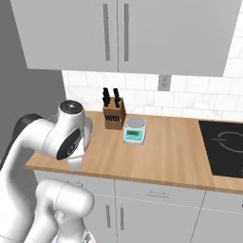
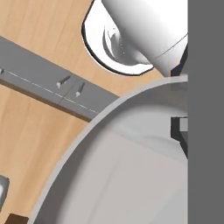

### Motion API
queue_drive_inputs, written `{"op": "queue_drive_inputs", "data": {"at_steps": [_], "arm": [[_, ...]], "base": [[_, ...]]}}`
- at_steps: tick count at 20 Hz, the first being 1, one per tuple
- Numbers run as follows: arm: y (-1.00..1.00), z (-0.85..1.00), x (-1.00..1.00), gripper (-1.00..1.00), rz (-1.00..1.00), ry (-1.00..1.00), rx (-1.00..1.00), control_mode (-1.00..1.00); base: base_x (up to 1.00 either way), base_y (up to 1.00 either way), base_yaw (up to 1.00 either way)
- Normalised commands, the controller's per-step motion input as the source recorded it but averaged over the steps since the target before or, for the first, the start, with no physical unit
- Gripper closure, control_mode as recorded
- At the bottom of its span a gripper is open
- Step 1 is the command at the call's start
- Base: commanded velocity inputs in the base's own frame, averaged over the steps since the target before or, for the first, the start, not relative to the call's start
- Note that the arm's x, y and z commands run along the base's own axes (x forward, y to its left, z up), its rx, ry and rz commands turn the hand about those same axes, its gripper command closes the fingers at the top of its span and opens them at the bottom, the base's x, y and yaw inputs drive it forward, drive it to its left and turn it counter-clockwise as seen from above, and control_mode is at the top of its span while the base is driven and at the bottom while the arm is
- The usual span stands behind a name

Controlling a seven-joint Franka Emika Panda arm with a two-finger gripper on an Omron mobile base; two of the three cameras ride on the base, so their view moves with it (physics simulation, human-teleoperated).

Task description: Take the meat container that has the shrimp and place it on the second highest rack of the freezer. Then take the vegetable container that has the squashs and place it on the highest rack of the freezer.

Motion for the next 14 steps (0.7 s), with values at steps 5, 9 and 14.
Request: {"op": "queue_drive_inputs", "data": {"at_steps": [5,9,14], "arm": [[0.1,1.0,-0.49,1.0,-0.01,0.0,0.0,-1.0],[0.0,1.0,-0.53,1.0,0.0,0.0,0.0,-1.0],[0.0,0.91,-0.44,1.0,0.0,-0.03,0.0,-1.0]], "base": [[0.0,0.0,0.0],[0.0,0.0,0.0],[0.0,0.0,0.0]]}}
